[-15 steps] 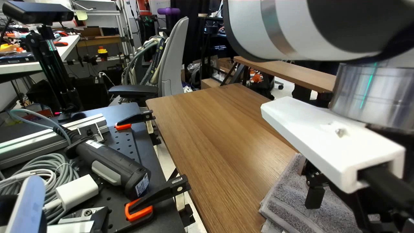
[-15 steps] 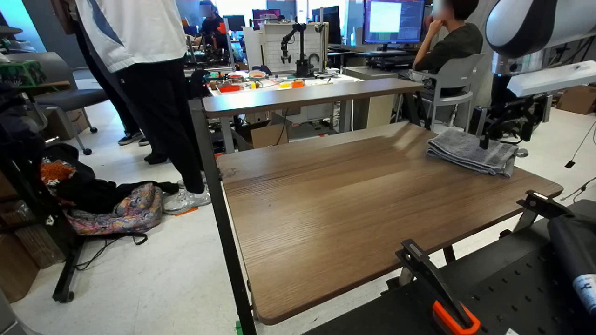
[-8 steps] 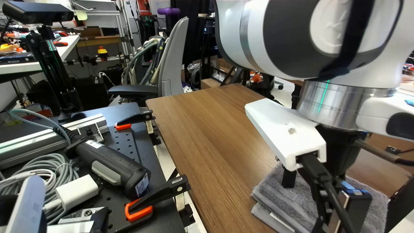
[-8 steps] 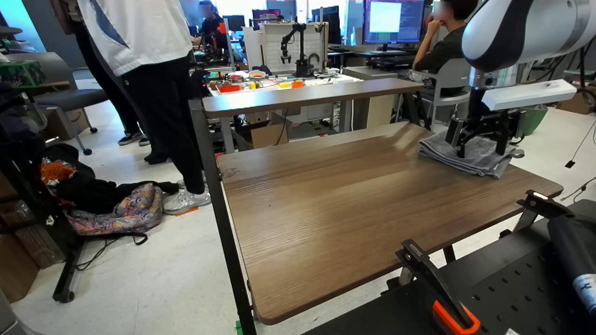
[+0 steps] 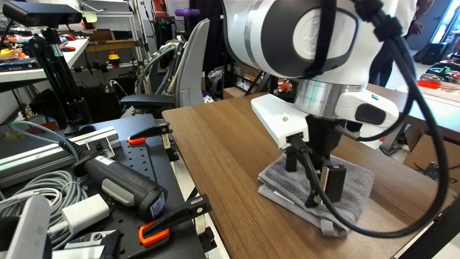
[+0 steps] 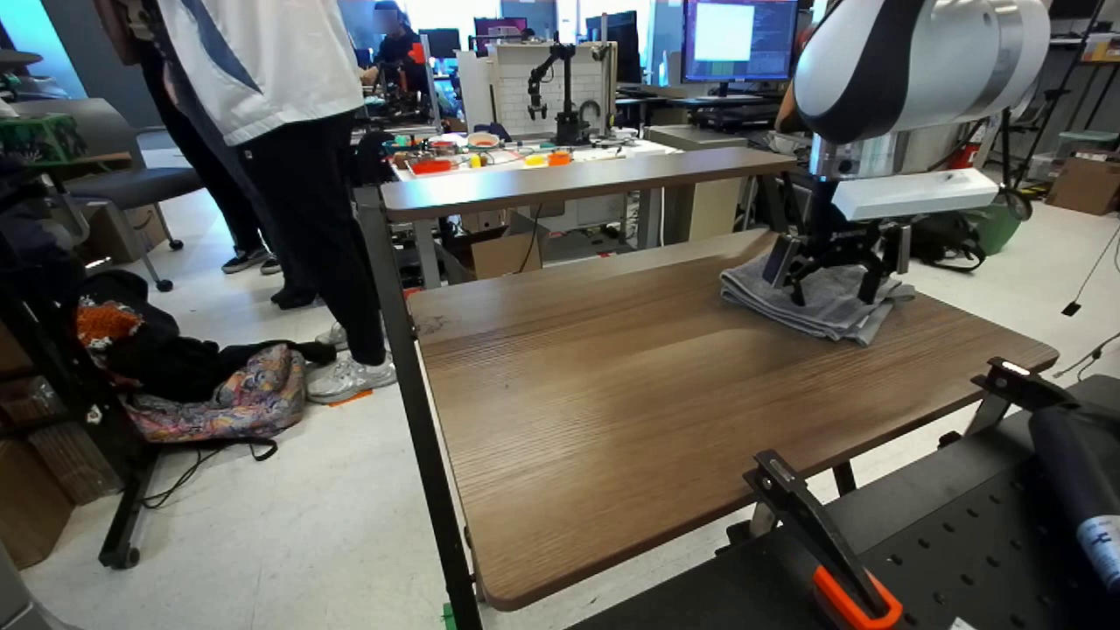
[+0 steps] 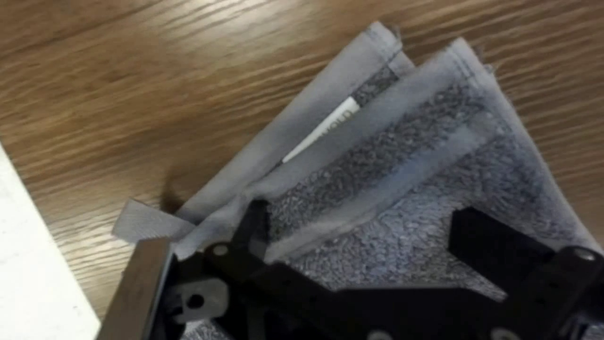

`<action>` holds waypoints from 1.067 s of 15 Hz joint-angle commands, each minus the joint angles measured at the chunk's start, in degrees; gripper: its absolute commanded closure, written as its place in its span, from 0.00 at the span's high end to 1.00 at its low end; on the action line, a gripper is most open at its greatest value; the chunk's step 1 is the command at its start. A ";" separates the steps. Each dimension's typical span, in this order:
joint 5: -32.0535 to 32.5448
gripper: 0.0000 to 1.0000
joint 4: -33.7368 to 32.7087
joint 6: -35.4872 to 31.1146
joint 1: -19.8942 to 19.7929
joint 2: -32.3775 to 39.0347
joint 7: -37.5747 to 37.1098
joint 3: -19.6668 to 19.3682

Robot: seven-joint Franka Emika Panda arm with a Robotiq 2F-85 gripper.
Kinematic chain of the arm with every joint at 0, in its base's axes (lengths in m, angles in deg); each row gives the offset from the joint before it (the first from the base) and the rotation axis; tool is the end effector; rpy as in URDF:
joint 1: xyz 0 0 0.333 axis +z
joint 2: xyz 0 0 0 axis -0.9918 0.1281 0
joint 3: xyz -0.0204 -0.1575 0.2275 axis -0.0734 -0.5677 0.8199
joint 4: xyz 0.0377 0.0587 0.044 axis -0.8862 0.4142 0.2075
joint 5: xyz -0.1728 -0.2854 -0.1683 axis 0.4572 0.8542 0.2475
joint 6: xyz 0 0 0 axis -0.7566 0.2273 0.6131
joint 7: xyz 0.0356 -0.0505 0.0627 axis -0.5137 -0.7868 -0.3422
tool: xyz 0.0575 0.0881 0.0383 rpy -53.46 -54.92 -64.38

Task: Move the towel to the left.

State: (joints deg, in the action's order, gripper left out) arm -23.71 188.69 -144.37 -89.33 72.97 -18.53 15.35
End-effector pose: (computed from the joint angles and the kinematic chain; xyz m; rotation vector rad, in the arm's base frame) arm 0.5325 -0.1211 0.0895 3.0248 -0.4206 -0.0926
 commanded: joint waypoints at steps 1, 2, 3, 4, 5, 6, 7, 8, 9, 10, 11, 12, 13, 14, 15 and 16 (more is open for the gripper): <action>-2.11 1.00 0.05 -0.87 3.22 1.82 -0.77 2.03; -2.26 1.00 0.05 -0.95 4.06 2.01 -0.94 2.62; -2.25 1.00 0.10 -1.04 5.24 2.11 -1.55 3.11; -2.22 1.00 0.04 -1.54 6.56 2.32 -2.34 3.62; -2.61 1.00 -0.34 -0.59 7.53 2.40 -3.08 4.31; -2.79 1.00 -0.70 -0.45 8.70 2.80 -3.98 4.82; -2.87 1.00 -0.94 -0.40 9.89 3.07 -4.86 5.08; -2.89 1.00 -1.17 -0.40 11.03 3.26 -5.57 5.20; -2.89 1.00 -1.39 -0.40 11.83 3.41 -5.99 5.36; -2.75 1.00 -1.77 0.30 12.85 3.33 -6.82 5.18; -2.38 1.00 -2.21 1.38 14.07 3.04 -8.03 4.55; -2.08 1.00 -2.42 1.62 15.09 2.34 -9.09 4.07; -2.19 1.00 -2.54 2.08 15.67 0.96 -9.88 3.97; -2.29 1.00 -2.64 2.70 16.10 -0.21 -10.41 4.03; -2.27 1.00 -2.71 3.24 16.57 -1.77 -11.00 4.00; -1.83 1.00 -2.79 4.39 17.41 -3.49 -11.96 3.57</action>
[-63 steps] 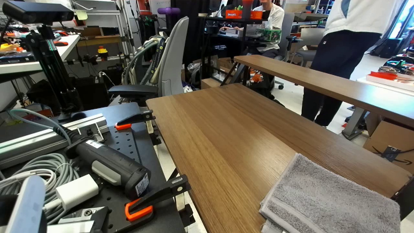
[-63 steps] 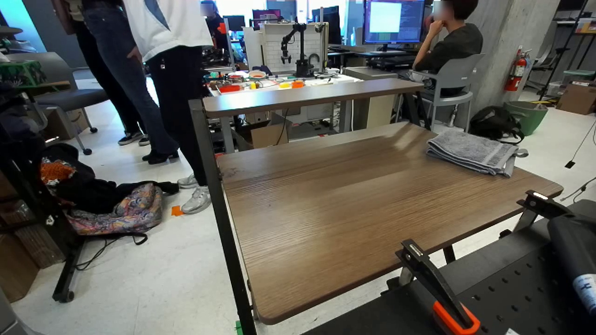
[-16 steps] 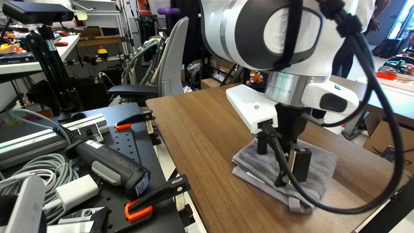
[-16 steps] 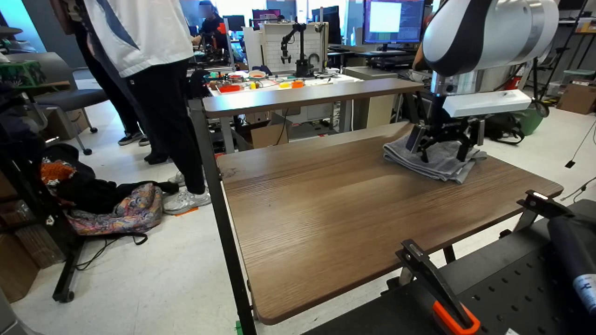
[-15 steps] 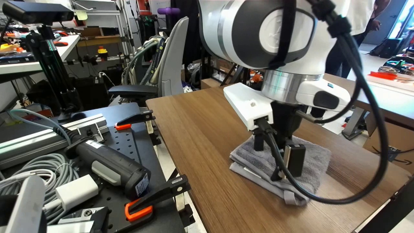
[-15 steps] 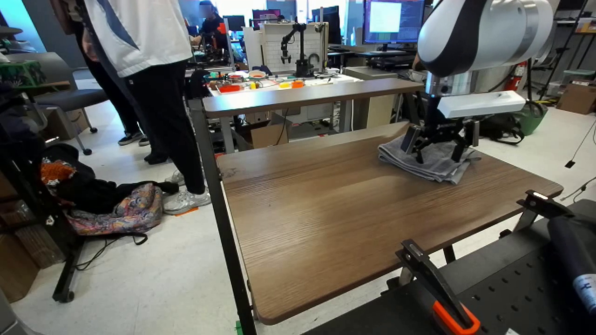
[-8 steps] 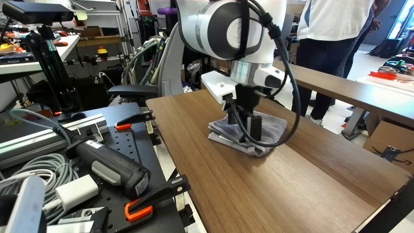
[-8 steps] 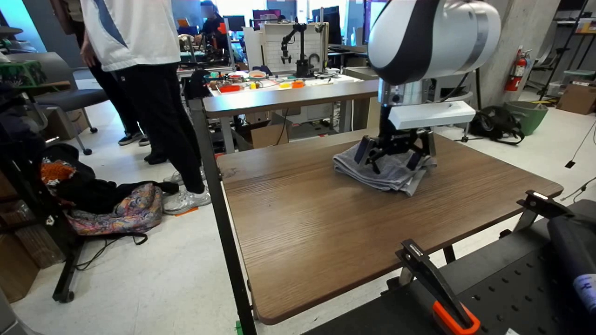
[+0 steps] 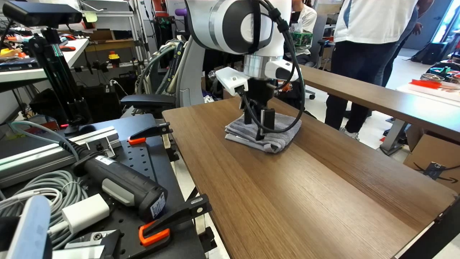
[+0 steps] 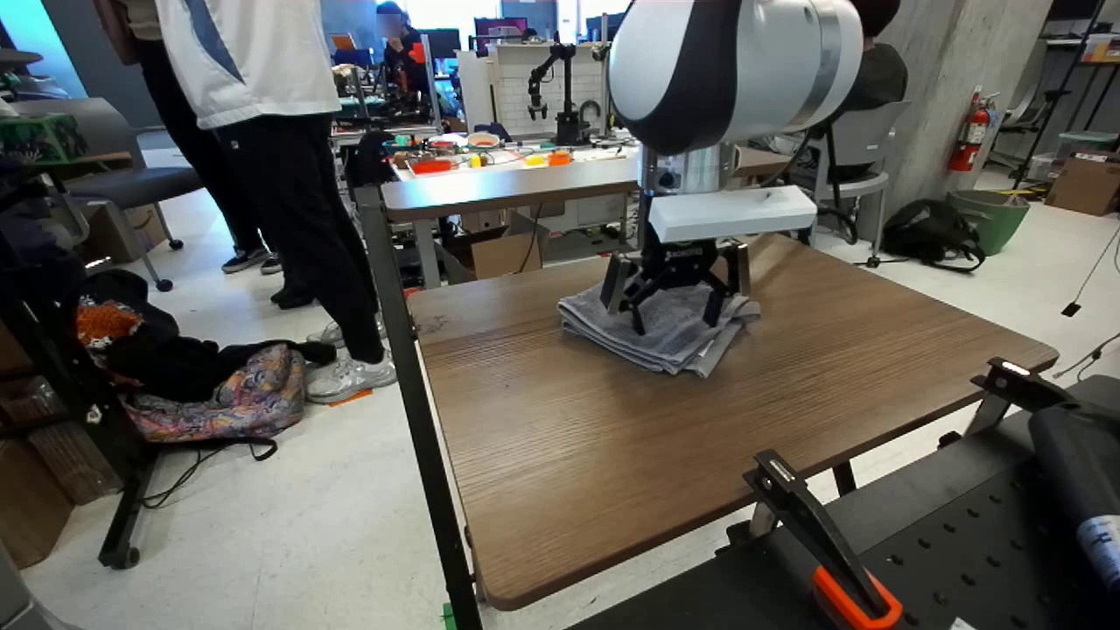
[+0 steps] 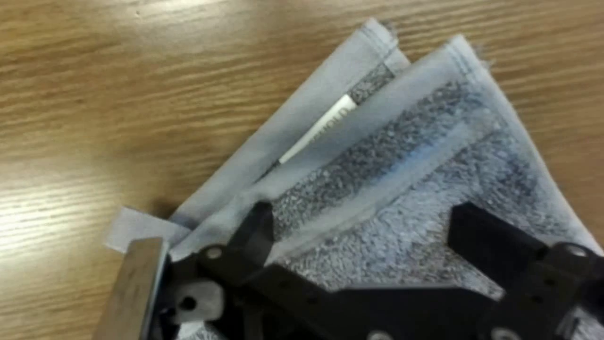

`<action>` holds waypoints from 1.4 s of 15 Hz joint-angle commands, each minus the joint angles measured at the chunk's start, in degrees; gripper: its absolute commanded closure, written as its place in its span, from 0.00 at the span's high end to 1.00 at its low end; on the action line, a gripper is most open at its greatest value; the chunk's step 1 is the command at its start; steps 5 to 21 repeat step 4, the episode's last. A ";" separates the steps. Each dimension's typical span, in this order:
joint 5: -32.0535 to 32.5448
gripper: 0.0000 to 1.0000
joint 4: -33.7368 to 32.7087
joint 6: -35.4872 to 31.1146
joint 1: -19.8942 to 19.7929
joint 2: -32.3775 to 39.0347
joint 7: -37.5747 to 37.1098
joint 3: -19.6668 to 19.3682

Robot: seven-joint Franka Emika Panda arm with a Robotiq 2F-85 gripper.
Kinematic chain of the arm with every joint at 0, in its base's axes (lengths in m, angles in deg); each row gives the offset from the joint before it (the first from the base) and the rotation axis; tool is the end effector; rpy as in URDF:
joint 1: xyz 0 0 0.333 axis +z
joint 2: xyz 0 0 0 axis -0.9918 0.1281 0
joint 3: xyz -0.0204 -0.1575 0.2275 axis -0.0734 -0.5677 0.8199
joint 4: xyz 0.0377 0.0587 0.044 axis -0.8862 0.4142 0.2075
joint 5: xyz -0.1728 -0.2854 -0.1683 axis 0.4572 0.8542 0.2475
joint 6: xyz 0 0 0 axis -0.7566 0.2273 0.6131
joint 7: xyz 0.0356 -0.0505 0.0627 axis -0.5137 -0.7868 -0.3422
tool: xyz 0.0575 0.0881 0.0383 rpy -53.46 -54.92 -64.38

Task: Move the towel to the left.

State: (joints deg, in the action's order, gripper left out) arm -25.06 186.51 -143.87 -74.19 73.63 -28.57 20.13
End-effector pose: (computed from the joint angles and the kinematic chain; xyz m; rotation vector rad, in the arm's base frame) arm 0.5526 0.0714 0.0927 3.0981 -0.2191 -0.0528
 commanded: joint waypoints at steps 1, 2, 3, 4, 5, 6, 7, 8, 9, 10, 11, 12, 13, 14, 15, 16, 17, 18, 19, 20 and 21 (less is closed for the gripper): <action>-0.30 1.00 -0.71 4.77 2.39 -5.41 -2.13 -1.24; 0.33 1.00 -0.70 6.62 2.68 -6.85 -2.40 -1.68; 0.60 1.00 -0.84 8.26 2.24 -7.67 -1.78 -1.61; -0.11 1.00 -1.50 5.04 1.69 -4.79 -1.32 -0.65; -0.11 1.00 -1.50 5.04 1.69 -4.79 -1.32 -0.65; -0.11 1.00 -1.50 5.04 1.69 -4.79 -1.32 -0.65; -0.11 1.00 -1.50 5.04 1.69 -4.79 -1.32 -0.65; -0.11 1.00 -1.50 5.04 1.69 -4.79 -1.32 -0.65; -0.11 1.00 -1.50 5.04 1.69 -4.79 -1.32 -0.65; -0.11 1.00 -1.50 5.04 1.69 -4.79 -1.32 -0.65; -0.11 1.00 -1.50 5.04 1.69 -4.79 -1.32 -0.65; -0.11 1.00 -1.50 5.04 1.69 -4.79 -1.32 -0.65; -0.11 1.00 -1.50 5.04 1.69 -4.79 -1.32 -0.65; -0.11 1.00 -1.50 5.04 1.69 -4.79 -1.32 -0.65; -0.11 1.00 -1.50 5.04 1.69 -4.79 -1.32 -0.65; -0.11 1.00 -1.50 5.04 1.69 -4.79 -1.32 -0.65; -0.11 1.00 -1.50 5.04 1.69 -4.79 -1.32 -0.65; -0.11 1.00 -1.50 5.04 1.69 -4.79 -1.32 -0.65; -0.11 1.00 -1.50 5.04 1.69 -4.79 -1.32 -0.65; -0.11 1.00 -1.50 5.04 1.69 -4.79 -1.32 -0.65; -0.11 1.00 -1.50 5.04 1.69 -4.79 -1.32 -0.65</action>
